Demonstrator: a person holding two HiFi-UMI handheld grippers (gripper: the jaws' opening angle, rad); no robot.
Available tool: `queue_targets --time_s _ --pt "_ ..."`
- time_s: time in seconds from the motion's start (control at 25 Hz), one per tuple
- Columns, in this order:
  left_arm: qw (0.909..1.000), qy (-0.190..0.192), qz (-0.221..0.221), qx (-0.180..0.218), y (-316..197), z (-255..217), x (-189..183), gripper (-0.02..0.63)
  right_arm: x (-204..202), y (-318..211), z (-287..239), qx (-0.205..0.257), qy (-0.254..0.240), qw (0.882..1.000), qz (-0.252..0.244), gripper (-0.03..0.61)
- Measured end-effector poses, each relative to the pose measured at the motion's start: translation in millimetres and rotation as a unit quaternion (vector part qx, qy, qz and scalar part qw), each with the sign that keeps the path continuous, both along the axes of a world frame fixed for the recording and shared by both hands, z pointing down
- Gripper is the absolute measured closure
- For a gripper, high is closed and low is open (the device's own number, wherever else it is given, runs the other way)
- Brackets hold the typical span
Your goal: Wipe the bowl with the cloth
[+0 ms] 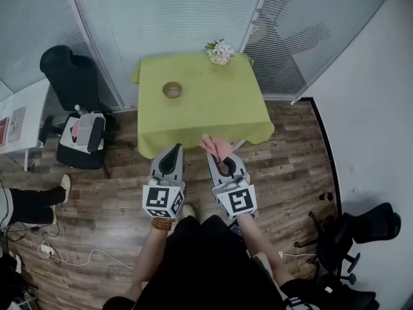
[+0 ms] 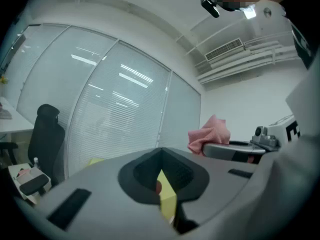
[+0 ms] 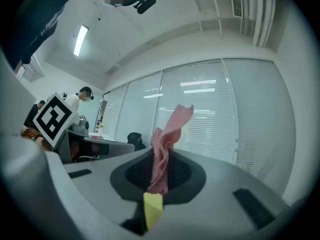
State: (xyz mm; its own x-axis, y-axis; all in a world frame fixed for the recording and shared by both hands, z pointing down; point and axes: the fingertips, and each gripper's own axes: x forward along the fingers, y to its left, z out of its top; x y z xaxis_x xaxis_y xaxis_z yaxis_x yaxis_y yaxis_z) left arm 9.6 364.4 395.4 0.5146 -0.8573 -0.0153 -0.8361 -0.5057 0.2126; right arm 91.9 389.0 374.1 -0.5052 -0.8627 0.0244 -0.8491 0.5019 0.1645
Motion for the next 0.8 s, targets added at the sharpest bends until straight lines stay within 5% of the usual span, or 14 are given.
queue_targets --time_s 0.12,0.36,0.8 --pt "0.9998 0.012 -0.011 -0.015 -15 7 -4 0.606 1 -20 -1 -0.002 0.001 1.000 -0.014 0.555" --pt "0.9987 -0.049 -0.015 0.000 -66 16 -9 0.606 -18 -73 11 0.006 0.029 0.998 -0.064 0.549" --pt "0.9963 -0.064 -0.042 -0.038 -189 53 -6 0.606 -4 -204 84 -0.076 0.089 0.986 -0.122 0.545"
